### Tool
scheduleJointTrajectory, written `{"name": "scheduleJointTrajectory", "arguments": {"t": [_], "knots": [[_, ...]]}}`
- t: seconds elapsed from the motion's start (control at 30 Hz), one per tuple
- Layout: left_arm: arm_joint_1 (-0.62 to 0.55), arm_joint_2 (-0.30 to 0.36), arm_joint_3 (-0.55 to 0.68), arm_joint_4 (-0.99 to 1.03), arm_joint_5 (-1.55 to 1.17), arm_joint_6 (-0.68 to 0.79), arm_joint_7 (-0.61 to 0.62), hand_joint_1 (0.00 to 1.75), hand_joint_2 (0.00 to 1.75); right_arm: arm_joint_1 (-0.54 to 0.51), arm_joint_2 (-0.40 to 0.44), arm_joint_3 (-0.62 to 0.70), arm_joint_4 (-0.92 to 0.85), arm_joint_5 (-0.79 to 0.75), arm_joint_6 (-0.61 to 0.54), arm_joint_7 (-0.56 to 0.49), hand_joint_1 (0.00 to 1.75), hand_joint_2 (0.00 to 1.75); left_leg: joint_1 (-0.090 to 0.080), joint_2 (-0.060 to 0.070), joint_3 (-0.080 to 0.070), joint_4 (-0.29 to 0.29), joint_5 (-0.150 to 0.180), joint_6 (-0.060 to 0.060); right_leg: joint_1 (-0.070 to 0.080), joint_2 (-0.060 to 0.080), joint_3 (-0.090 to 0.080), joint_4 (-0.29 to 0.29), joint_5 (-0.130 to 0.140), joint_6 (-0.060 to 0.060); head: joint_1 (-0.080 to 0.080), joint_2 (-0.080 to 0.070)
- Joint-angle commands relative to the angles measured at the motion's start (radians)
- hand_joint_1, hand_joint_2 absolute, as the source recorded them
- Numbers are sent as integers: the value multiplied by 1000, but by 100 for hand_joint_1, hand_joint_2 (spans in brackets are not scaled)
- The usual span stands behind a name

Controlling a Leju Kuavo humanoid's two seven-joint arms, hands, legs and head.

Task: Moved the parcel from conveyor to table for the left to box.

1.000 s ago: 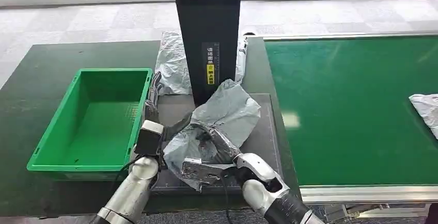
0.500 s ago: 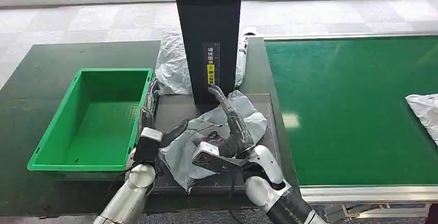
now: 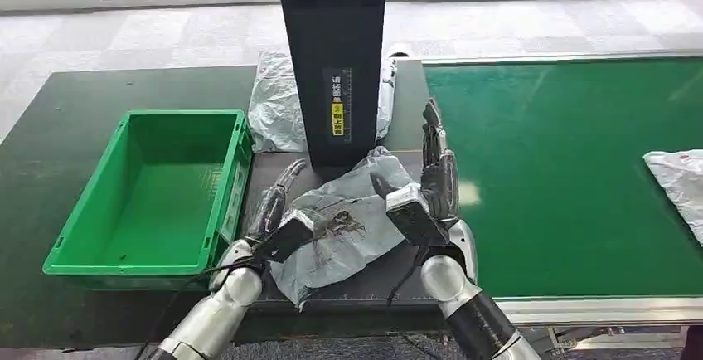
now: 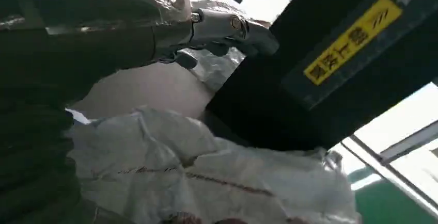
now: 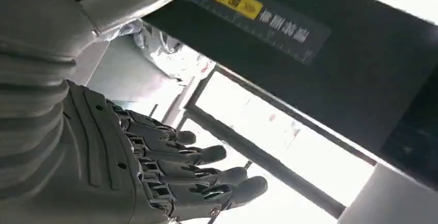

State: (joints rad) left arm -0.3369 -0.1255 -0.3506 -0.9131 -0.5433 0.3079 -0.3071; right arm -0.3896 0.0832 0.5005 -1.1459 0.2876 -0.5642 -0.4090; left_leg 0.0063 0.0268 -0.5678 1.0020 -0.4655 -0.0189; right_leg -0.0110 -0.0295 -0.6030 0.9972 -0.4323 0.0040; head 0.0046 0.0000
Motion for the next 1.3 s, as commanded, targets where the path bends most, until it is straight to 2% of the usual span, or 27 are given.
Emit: {"name": "scheduleJointTrajectory", "arguments": {"t": [0.03,0.1,0.13,0.23,0.27,0.3,0.33,0.57,0.77,0.9,0.93,1.0,1.03,1.1,1.17,1.23,1.3], "knots": [[-81,24,-56,196,-12,-9,7,0,175,-52,23,-78,125,-12,8,-6,0,175,0,-2,1,-1,0,0,0,1,1,0,0,0,0,0],[-81,24,-56,196,-12,-9,7,0,175,-52,23,-78,125,-12,8,-6,0,175,0,-2,1,-1,0,0,0,1,1,-1,0,0,0,0],[-143,55,-170,299,-158,-227,191,0,175,-67,25,-93,137,-39,1,-2,0,175,0,-2,2,-1,0,0,0,2,2,-1,0,0,0,0],[-234,47,-207,474,-268,-296,168,2,175,-91,26,-110,161,-61,36,-16,0,175,0,-3,1,0,1,0,0,0,1,0,0,0,0,0],[-257,46,-216,495,-294,-309,170,28,175,-87,26,-113,156,-59,32,-15,0,175,0,-5,1,-1,2,0,0,0,2,-1,1,0,0,0],[-272,44,-222,500,-308,-310,173,147,175,-82,23,-111,154,-59,36,-15,0,175,0,-5,0,0,1,0,0,-1,1,0,0,0,0,0],[-287,39,-216,502,-309,-319,172,175,175,-72,17,-111,146,-54,29,-14,0,175,1,-5,0,0,2,0,0,0,1,-1,1,0,0,0],[-346,4,-179,467,-309,-274,169,175,175,-6,-10,-133,95,-72,10,-6,0,175,1,-11,2,-1,6,3,-1,-8,7,-3,3,0,0,0],[-361,-1,-145,432,-295,-220,183,175,175,-1,-12,-142,93,-76,7,0,0,175,1,-6,2,0,6,2,-1,-2,4,-2,5,0,0,0],[-346,1,-63,283,-264,-11,176,175,175,36,-16,-156,64,-80,-28,0,0,175,1,-6,1,0,6,1,1,-3,3,-1,5,-1,0,0],[-346,13,-54,235,-263,-1,178,175,175,45,-19,-157,54,-84,-33,-3,0,175,1,-6,2,1,5,1,1,-3,3,-1,5,-1,0,0],[-335,53,-23,101,-326,170,215,175,175,60,-19,-161,40,-89,-47,-10,0,175,1,-6,0,1,5,1,1,-2,1,0,5,-1,0,0],[-323,80,-10,21,-329,119,235,175,175,66,-22,-159,32,-91,-48,-10,0,175,1,-5,-1,1,5,1,1,-1,-1,0,5,-1,0,0],[-317,83,3,-1,-334,100,239,175,175,66,-22,-158,31,-91,-48,-10,0,175,1,-3,-2,1,5,1,1,0,-1,1,5,-1,0,0],[-312,94,6,-8,-404,185,272,175,175,65,-19,-159,31,-94,-52,-9,0,175,1,-3,-2,0,5,1,1,1,-2,0,5,-1,0,0],[-307,150,53,-41,-522,297,347,175,175,56,-21,-153,47,-98,-57,-10,0,175,1,-2,-1,0,5,1,1,2,-1,0,5,-1,0,0],[-280,203,109,-90,-542,309,364,175,175,38,-32,-140,85,-126,-62,-23,0,175,0,1,-1,0,5,1,1,5,-2,0,6,-1,0,0]]}}
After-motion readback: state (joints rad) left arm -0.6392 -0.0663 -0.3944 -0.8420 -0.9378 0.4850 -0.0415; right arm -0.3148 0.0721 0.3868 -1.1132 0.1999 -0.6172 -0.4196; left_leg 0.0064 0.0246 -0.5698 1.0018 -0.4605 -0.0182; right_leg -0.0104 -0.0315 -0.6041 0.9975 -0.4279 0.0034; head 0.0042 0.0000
